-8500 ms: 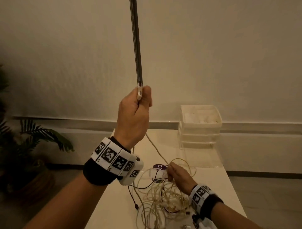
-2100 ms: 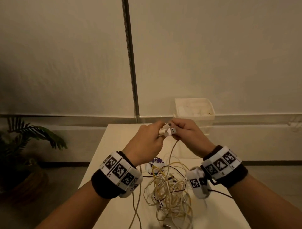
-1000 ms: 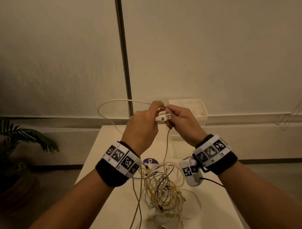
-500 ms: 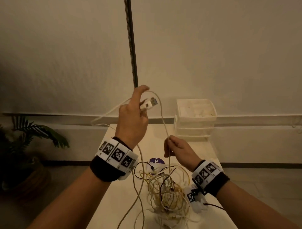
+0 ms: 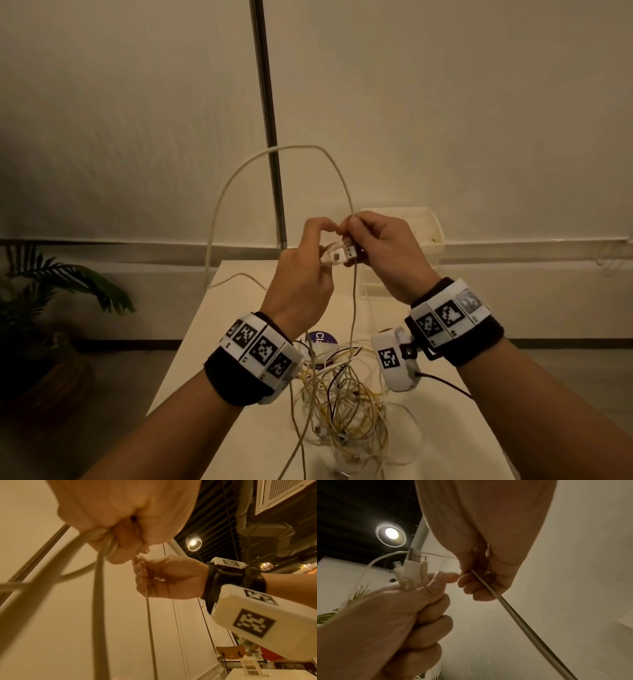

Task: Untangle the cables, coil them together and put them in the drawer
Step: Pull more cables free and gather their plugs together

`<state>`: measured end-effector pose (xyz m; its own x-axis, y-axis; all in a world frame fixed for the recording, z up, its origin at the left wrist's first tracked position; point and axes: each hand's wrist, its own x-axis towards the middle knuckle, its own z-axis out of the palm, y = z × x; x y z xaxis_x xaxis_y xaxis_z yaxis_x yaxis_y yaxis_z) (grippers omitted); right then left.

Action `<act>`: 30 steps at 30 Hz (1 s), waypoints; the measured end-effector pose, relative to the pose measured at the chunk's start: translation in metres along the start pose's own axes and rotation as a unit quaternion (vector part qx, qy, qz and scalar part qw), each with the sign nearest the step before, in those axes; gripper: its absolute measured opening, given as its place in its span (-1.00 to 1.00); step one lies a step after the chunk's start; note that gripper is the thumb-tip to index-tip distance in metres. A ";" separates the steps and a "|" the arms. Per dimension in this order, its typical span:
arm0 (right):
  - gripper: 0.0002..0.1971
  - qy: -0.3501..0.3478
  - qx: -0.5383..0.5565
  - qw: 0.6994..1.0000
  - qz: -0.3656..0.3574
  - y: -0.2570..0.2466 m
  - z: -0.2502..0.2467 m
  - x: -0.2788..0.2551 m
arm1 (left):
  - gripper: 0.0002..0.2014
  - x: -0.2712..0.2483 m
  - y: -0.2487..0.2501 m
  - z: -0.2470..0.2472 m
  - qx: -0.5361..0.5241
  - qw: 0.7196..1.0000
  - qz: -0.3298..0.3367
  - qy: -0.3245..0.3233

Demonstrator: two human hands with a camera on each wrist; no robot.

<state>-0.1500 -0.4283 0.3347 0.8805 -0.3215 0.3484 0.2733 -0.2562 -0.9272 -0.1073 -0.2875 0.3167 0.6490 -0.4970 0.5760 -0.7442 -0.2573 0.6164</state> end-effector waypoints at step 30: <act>-0.66 -0.092 -0.028 0.991 0.092 0.102 0.030 -0.063 | -0.76 0.055 -0.030 -0.076 -0.004 0.966 -0.106 0.235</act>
<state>-0.1659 -0.4071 0.2146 0.9707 -0.1965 0.1386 0.0844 -0.2611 -0.9616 -0.0372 -0.2438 0.3707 0.7884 -0.0024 0.6152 -0.5867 -0.3039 0.7506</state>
